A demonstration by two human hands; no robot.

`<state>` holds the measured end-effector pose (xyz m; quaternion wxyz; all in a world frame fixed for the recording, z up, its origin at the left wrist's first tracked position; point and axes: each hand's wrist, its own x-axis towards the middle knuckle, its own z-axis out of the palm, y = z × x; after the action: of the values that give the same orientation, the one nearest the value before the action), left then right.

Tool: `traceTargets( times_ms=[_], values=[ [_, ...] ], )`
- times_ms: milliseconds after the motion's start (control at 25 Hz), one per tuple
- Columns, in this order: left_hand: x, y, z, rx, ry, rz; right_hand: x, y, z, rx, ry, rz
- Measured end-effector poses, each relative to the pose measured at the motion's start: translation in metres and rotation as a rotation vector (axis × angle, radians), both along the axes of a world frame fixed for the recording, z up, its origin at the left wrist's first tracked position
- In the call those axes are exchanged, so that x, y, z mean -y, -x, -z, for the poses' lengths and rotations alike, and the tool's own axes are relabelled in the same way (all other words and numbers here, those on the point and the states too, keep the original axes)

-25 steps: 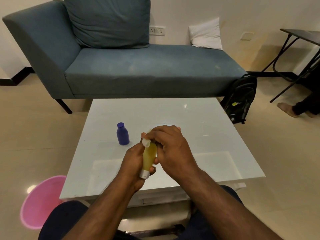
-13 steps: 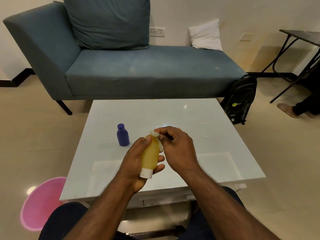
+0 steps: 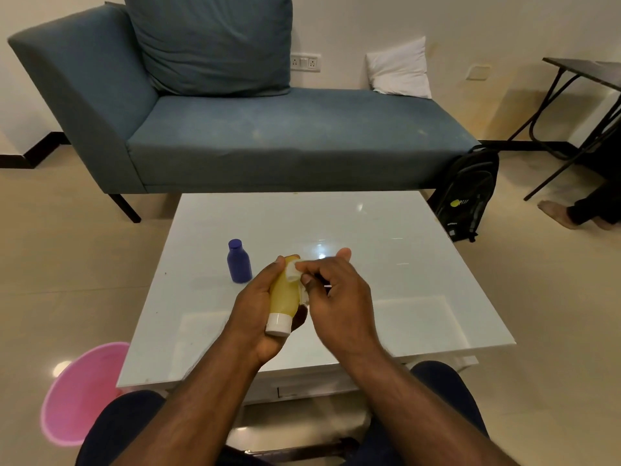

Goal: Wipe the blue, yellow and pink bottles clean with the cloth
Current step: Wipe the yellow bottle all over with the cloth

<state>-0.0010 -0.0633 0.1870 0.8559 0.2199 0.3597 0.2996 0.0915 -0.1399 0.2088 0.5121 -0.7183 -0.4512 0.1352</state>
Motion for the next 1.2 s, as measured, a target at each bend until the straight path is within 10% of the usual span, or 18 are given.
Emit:
traceTargets(
  times_ms=[880, 1200],
  values=[
    [-0.010, -0.004, -0.012, 0.047, 0.168, -0.108, 0.019, 0.025, 0.011, 0.285, -0.081, -0.142],
    [-0.009, -0.004, -0.009, 0.111, 0.146, -0.075, 0.012, 0.019, 0.012, 0.102, -0.130, -0.082]
  ],
)
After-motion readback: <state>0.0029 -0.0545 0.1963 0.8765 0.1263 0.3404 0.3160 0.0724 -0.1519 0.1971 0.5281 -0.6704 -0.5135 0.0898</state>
